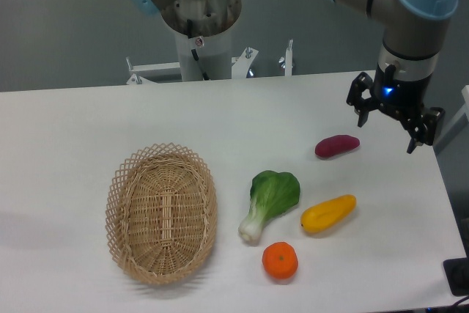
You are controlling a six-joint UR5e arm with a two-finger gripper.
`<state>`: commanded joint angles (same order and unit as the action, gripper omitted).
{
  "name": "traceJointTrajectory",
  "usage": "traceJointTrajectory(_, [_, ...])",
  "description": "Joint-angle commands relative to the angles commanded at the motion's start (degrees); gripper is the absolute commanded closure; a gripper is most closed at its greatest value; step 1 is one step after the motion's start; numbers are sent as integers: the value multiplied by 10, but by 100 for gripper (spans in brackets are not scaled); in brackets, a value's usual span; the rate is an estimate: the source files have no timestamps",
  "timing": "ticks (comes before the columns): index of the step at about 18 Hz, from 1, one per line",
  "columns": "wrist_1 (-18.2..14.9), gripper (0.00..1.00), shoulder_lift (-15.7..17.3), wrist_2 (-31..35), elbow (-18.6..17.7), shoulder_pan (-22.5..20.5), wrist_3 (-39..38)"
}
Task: Pick up the mango from the table
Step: 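Move the open gripper slightly toward the yellow mango, then lower the open gripper down over the yellow mango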
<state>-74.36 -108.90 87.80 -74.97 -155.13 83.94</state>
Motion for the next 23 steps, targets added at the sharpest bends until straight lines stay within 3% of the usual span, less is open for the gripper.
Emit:
traceJointTrajectory(15, [6,0,0,-26,-15,2,-1])
traceJointTrajectory(23, [40,0,-1,-45,-44,3,2])
